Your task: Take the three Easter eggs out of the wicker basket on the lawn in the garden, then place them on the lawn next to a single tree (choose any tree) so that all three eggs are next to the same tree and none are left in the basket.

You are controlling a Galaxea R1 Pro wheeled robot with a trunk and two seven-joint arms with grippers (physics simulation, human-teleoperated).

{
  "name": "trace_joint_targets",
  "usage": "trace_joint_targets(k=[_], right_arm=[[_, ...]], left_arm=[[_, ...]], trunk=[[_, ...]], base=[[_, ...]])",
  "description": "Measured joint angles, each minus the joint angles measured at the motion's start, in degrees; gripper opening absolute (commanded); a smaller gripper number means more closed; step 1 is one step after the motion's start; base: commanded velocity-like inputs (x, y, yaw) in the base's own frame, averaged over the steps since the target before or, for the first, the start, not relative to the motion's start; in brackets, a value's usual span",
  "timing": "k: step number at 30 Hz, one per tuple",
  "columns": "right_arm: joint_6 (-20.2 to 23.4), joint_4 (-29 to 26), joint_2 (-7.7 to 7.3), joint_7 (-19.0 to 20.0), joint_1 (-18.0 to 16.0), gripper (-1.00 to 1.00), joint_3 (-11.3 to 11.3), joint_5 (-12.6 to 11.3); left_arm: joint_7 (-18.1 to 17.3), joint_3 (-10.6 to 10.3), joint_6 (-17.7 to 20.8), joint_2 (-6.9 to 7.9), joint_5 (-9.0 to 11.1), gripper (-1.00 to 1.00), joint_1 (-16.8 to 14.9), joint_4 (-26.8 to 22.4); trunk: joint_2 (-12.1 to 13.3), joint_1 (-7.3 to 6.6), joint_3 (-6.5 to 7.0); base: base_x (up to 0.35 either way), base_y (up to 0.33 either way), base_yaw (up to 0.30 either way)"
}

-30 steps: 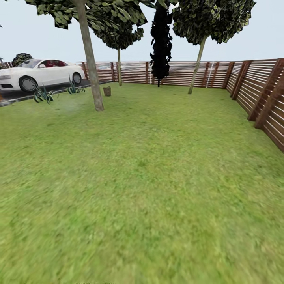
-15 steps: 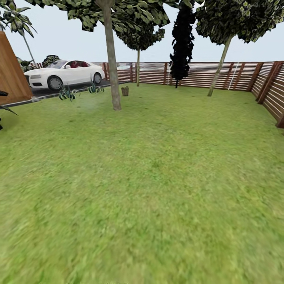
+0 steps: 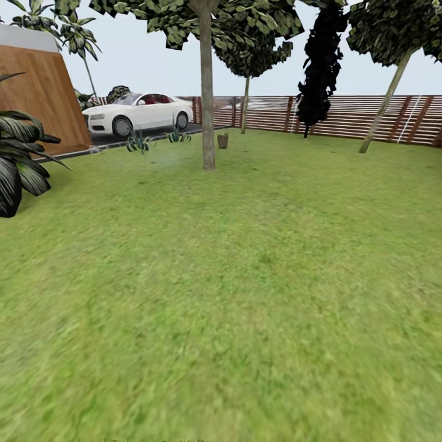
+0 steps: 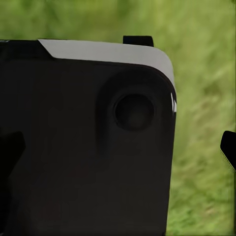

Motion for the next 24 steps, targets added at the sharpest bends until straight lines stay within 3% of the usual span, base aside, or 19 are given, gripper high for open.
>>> trace_joint_targets(k=[6, 19, 24], right_arm=[[0.00, 0.00, -0.20, -0.01, 0.00, 1.00, 0.00, 0.00], [-0.17, 0.18, -0.79, 0.01, -0.56, 1.00, 0.23, 0.28], [-0.18, 0.13, -0.79, -0.01, -0.62, 1.00, 0.19, 0.19]], left_arm=[[0.00, 0.00, 0.00, 0.00, 0.00, 1.00, 0.00, 0.00], [-0.16, 0.23, -0.32, -0.77, 0.24, 1.00, -0.42, -0.96], [-0.23, 0.17, -0.25, -1.08, 0.17, 1.00, -0.41, -1.00]], trunk=[[0.00, 0.00, -0.15], [0.00, 0.00, -0.17], [0.00, -0.03, -0.17]], base=[[0.000, 0.000, 0.255], [0.002, 0.000, 0.008], [0.183, 0.000, 0.000]])
